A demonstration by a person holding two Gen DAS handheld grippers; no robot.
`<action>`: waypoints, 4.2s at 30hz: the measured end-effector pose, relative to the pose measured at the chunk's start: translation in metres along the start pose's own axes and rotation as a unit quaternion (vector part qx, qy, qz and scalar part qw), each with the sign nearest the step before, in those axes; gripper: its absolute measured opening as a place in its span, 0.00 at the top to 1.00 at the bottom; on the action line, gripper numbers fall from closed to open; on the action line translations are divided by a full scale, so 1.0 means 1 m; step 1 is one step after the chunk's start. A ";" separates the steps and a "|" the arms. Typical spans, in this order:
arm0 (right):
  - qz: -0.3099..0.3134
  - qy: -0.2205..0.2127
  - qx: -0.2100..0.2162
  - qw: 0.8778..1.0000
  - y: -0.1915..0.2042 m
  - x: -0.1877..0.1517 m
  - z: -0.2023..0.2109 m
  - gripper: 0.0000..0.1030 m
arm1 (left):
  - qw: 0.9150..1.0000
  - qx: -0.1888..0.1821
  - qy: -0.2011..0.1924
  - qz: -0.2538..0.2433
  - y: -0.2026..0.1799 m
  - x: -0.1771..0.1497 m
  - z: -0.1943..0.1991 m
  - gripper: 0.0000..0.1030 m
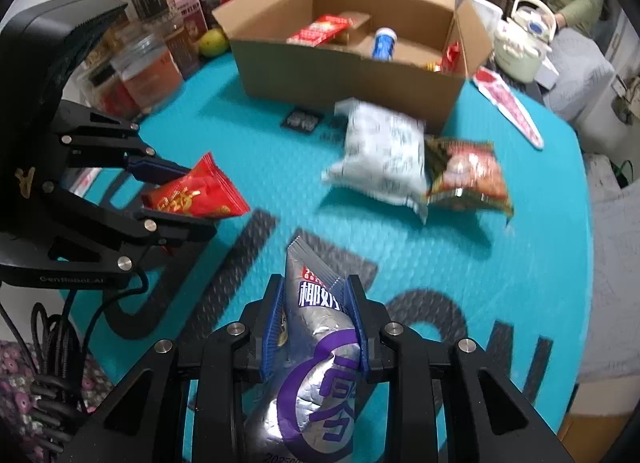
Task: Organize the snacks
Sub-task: 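Lift the red packet and purple-silver wrapper and carry them toward the box, then lower both snacks into the box and open both tools, then withdraw both tools from the box toward the white bag and cereal bag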
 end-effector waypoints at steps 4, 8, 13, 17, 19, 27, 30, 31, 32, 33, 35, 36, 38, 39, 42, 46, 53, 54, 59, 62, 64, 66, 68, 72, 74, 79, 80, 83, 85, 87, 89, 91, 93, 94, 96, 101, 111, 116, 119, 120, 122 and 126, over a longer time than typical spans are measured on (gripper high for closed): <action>0.014 -0.017 -0.001 1.000 0.001 0.019 0.010 0.71 | 1.000 0.010 -0.015 0.007 0.010 0.013 0.010 0.66; 0.027 -0.032 -0.001 0.999 0.000 0.039 0.020 0.71 | 0.999 0.018 -0.031 0.013 0.017 0.027 0.019 0.66; 0.048 -0.049 -0.013 0.998 0.000 0.068 0.032 0.71 | 0.998 0.037 -0.050 0.017 0.030 0.048 0.029 0.66; 0.066 -0.059 -0.018 0.996 0.001 0.093 0.041 0.71 | 0.996 0.052 -0.066 0.015 0.042 0.066 0.039 0.66; 0.072 -0.061 -0.019 0.995 0.000 0.107 0.044 0.71 | 0.995 0.062 -0.075 0.015 0.049 0.077 0.042 0.66; 0.078 -0.061 -0.027 0.995 -0.017 0.153 0.036 0.71 | 0.993 0.087 -0.078 0.005 0.074 0.111 0.037 0.66; 0.079 -0.058 -0.030 0.995 -0.025 0.166 0.028 0.71 | 0.993 0.094 -0.071 0.004 0.083 0.122 0.027 0.66; 0.077 -0.055 -0.030 0.995 -0.030 0.172 0.024 0.71 | 0.993 0.097 -0.068 0.004 0.087 0.125 0.021 0.66; 0.076 -0.054 -0.030 0.995 -0.032 0.175 0.021 0.71 | 0.993 0.097 -0.065 0.005 0.090 0.129 0.017 0.66; 0.076 -0.053 -0.030 0.995 -0.036 0.179 0.018 0.71 | 0.993 0.097 -0.061 0.006 0.093 0.132 0.012 0.66; 0.075 -0.052 -0.033 0.995 -0.042 0.187 0.013 0.71 | 0.994 0.098 -0.054 0.009 0.098 0.139 0.003 0.66; 0.075 -0.051 -0.035 0.995 -0.045 0.190 0.011 0.71 | 0.994 0.098 -0.050 0.010 0.101 0.143 -0.003 0.66; 0.075 -0.050 -0.041 0.995 -0.052 0.198 0.004 0.71 | 0.994 0.100 -0.044 0.011 0.105 0.148 -0.011 0.66; 0.075 -0.049 -0.042 0.995 -0.055 0.202 0.001 0.71 | 0.994 0.102 -0.040 0.010 0.108 0.151 -0.016 0.66; 0.072 -0.044 -0.044 0.995 -0.065 0.212 -0.009 0.71 | 0.994 0.108 -0.029 0.009 0.115 0.160 -0.029 0.66; 0.069 -0.038 -0.048 0.996 -0.077 0.222 -0.023 0.71 | 0.994 0.110 -0.018 0.015 0.125 0.171 -0.042 0.66; 0.057 -0.023 -0.040 0.997 -0.095 0.233 -0.045 0.71 | 0.994 0.111 0.002 0.019 0.132 0.178 -0.064 0.66; 0.057 -0.022 -0.041 0.997 -0.096 0.234 -0.047 0.71 | 0.994 0.112 0.004 0.019 0.132 0.179 -0.067 0.66; 0.057 -0.014 -0.045 0.997 -0.099 0.237 -0.058 0.71 | 0.993 0.116 0.016 0.023 0.133 0.181 -0.080 0.66; 0.053 -0.005 -0.048 0.997 -0.101 0.236 -0.066 0.71 | 0.992 0.124 0.022 0.023 0.132 0.181 -0.084 0.66; 0.051 0.001 -0.045 0.998 -0.101 0.236 -0.069 0.70 | 0.991 0.128 0.026 0.020 0.131 0.181 -0.085 0.66; 0.048 0.002 -0.049 0.998 -0.103 0.235 -0.070 0.67 | 0.990 0.135 0.036 0.022 0.131 0.180 -0.087 0.66; 0.042 -0.001 -0.053 0.998 -0.105 0.235 -0.067 0.58 | 0.989 0.140 0.041 0.026 0.133 0.180 -0.087 0.64; 0.033 -0.001 -0.053 0.998 -0.107 0.234 -0.060 0.57 | 0.986 0.157 0.034 0.037 0.137 0.181 -0.078 0.52; 0.034 -0.003 -0.058 0.998 -0.106 0.233 -0.056 0.57 | 0.985 0.163 0.025 0.042 0.138 0.182 -0.070 0.36; 0.034 -0.012 -0.065 0.997 -0.100 0.231 -0.042 0.54 | 0.983 0.175 0.009 0.049 0.137 0.184 -0.051 0.28; 0.033 -0.017 -0.065 0.997 -0.098 0.230 -0.038 0.53 | 0.983 0.175 0.008 0.052 0.137 0.183 -0.048 0.28; 0.033 -0.029 -0.063 0.997 -0.092 0.227 -0.024 0.53 | 0.982 0.179 0.000 0.056 0.134 0.182 -0.036 0.28; 0.036 -0.039 -0.061 0.997 -0.088 0.225 -0.014 0.53 | 0.981 0.182 -0.007 0.061 0.132 0.180 -0.026 0.28; 0.038 -0.047 -0.056 0.997 -0.083 0.222 -0.004 0.53 | 0.981 0.184 -0.012 0.066 0.128 0.176 -0.013 0.28; 0.039 -0.053 -0.046 0.997 -0.078 0.218 0.004 0.53 | 0.980 0.187 -0.020 0.071 0.125 0.171 -0.001 0.28; 0.040 -0.058 -0.032 0.997 -0.072 0.211 0.011 0.53 | 0.979 0.191 -0.027 0.073 0.119 0.166 0.011 0.28; 0.044 -0.059 -0.015 0.997 -0.065 0.203 0.017 0.53 | 0.978 0.191 -0.030 0.076 0.114 0.161 0.021 0.28; 0.046 -0.059 -0.009 0.997 -0.062 0.199 0.019 0.53 | 0.978 0.192 -0.031 0.078 0.110 0.157 0.025 0.28; 0.047 -0.060 0.002 0.997 -0.057 0.188 0.024 0.53 | 0.977 0.193 -0.033 0.079 0.101 0.150 0.033 0.28; 0.050 -0.059 0.026 0.997 -0.045 0.161 0.032 0.53 | 0.977 0.196 -0.033 0.077 0.080 0.133 0.043 0.28; 0.050 -0.043 0.045 0.997 -0.031 0.099 0.039 0.53 | 0.979 0.185 -0.040 0.075 0.031 0.096 0.053 0.28; 0.041 -0.026 0.055 0.997 -0.026 0.069 0.034 0.53 | 0.979 0.187 -0.041 0.071 0.014 0.079 0.048 0.28; 0.037 -0.018 0.058 0.998 -0.025 0.055 0.031 0.53 | 0.980 0.180 -0.037 0.077 0.005 0.069 0.044 0.28; 0.035 -0.015 0.058 0.998 -0.025 0.050 0.030 0.53 | 0.980 0.179 -0.036 0.079 0.003 0.066 0.043 0.28; 0.033 -0.011 0.060 0.998 -0.026 0.042 0.028 0.53 | 0.979 0.180 -0.038 0.083 -0.004 0.060 0.042 0.28; 0.026 -0.007 0.065 0.998 -0.027 0.026 0.023 0.53 | 0.978 0.184 -0.043 0.086 -0.015 0.053 0.041 0.28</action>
Point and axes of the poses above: each gripper's, at about its wrist camera, not at the fingertips, and z roughly against the way its jaws point, y to its left, x to its top, the point moved 3 cm from there along -z, roughly the way its jaws point, and after that the axes turned 14 degrees about x, right-handed, at the moved point
